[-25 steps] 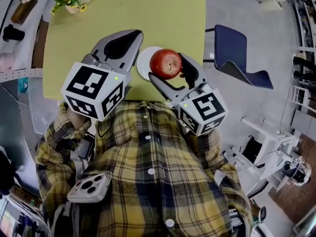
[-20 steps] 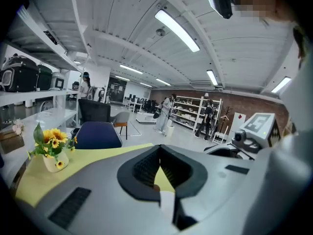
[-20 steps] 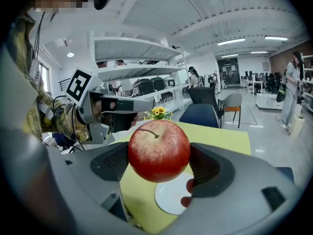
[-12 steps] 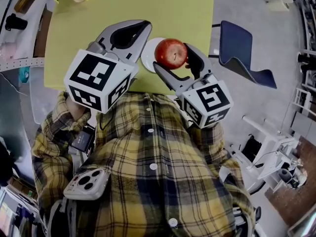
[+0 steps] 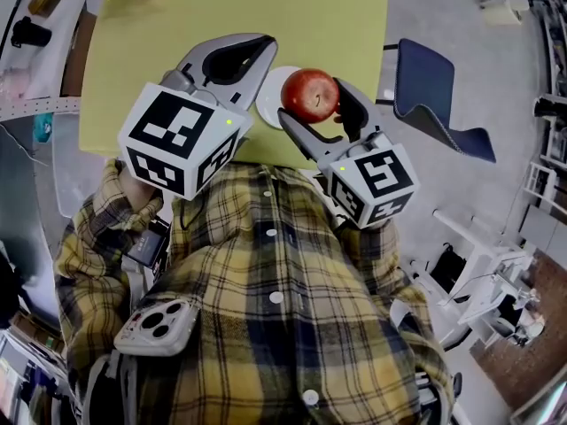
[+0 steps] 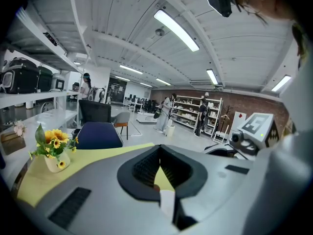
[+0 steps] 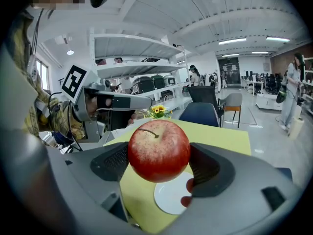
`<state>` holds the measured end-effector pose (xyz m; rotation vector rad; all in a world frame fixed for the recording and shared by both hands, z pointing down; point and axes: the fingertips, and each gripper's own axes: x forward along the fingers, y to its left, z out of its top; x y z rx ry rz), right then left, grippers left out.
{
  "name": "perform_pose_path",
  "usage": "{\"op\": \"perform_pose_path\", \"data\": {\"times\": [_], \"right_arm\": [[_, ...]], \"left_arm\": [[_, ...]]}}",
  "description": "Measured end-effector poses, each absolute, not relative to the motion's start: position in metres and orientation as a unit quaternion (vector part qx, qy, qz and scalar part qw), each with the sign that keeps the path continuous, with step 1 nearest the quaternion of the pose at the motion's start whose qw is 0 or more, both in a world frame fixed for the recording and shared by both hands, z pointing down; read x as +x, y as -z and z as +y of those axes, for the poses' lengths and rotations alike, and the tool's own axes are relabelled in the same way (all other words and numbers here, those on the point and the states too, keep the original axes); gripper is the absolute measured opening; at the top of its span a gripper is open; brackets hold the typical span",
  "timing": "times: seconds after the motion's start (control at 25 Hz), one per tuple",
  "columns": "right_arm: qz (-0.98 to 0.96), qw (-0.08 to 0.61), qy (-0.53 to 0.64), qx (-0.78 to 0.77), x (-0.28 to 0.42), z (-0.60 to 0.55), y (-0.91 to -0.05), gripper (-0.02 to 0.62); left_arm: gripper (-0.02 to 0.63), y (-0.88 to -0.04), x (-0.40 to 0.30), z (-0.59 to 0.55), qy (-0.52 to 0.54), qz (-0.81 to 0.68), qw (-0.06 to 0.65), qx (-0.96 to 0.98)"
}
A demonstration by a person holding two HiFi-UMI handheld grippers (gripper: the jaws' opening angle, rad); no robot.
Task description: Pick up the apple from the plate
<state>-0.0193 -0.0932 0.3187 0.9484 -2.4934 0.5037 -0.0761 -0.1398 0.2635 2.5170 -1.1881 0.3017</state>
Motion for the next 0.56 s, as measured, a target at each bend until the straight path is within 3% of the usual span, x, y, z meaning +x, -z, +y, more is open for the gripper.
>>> {"op": "perform_pose_path", "data": {"times": [0.56], "right_arm": [[-0.900,0.213,-0.177,0.338,-0.0255,-0.0948,-0.3199,0.377]], "left_arm": [[0.008,-0.2691,-0.0801,-0.1385,-0.109,-0.420,0.172,0.885]]}}
